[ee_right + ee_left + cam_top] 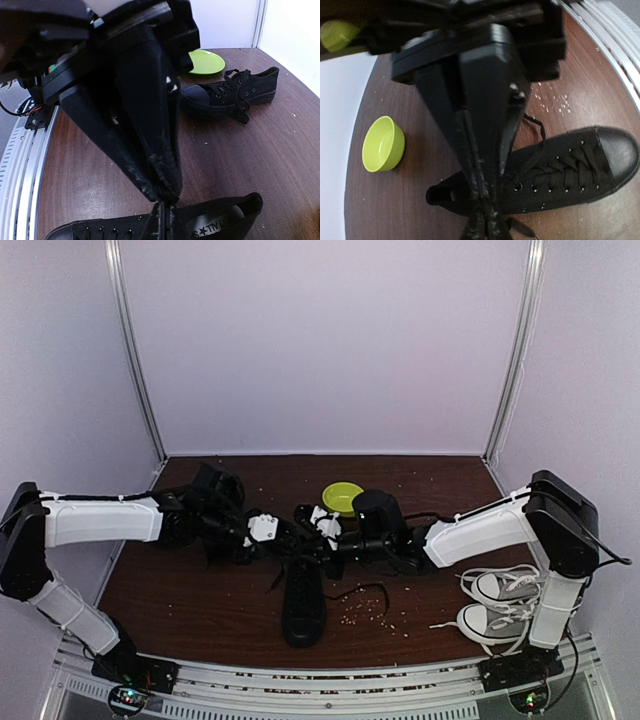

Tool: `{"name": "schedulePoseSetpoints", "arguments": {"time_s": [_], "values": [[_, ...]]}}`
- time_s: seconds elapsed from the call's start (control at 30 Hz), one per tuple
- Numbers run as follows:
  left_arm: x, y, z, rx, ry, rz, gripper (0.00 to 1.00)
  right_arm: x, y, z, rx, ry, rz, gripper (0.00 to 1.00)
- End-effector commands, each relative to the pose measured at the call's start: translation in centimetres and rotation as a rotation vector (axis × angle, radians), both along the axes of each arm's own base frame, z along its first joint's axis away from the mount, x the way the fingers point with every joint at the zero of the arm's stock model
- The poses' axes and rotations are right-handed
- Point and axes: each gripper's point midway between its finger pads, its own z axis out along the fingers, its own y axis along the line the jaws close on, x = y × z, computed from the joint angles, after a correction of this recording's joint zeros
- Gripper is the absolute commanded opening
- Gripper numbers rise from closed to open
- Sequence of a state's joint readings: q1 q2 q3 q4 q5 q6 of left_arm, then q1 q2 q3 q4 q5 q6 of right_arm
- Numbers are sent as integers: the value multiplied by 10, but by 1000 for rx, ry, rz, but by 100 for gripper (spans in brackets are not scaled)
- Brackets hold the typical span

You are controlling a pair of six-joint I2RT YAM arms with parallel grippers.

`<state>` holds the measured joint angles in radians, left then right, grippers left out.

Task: Tie the shoes
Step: Pass from the right arm to the left

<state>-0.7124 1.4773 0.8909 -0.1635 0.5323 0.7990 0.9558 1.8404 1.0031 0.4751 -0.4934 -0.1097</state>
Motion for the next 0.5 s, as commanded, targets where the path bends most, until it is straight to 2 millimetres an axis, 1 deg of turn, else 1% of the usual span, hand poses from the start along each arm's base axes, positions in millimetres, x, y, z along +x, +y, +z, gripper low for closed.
{"name": "schedulePoseSetpoints", "arguments": {"time_s": [0.0,0.03,0.13,0.17,0.23,0.27,0.33,0.37,0.47], "values": [[5,-8,7,-19,5,10,0,5,-2,13,19,-30,-13,0],[5,-9,9,-30,18,23,0,5,-2,13,16,-26,-20,1],[11,-9,19,-113,87,148,0,7,-9,13,1,-2,-55,17],[15,-10,26,-165,93,198,0,6,-13,15,4,3,-63,21],[21,-6,33,-276,158,339,0,3,-21,18,24,12,-88,31],[24,-2,36,-330,176,400,0,1,-27,15,32,23,-103,36],[28,6,41,-436,235,505,0,-2,-33,17,59,43,-124,42],[27,9,37,-464,266,538,0,-2,-34,17,74,52,-136,44],[22,4,42,-545,324,561,0,0,-36,14,99,54,-184,50]]}}
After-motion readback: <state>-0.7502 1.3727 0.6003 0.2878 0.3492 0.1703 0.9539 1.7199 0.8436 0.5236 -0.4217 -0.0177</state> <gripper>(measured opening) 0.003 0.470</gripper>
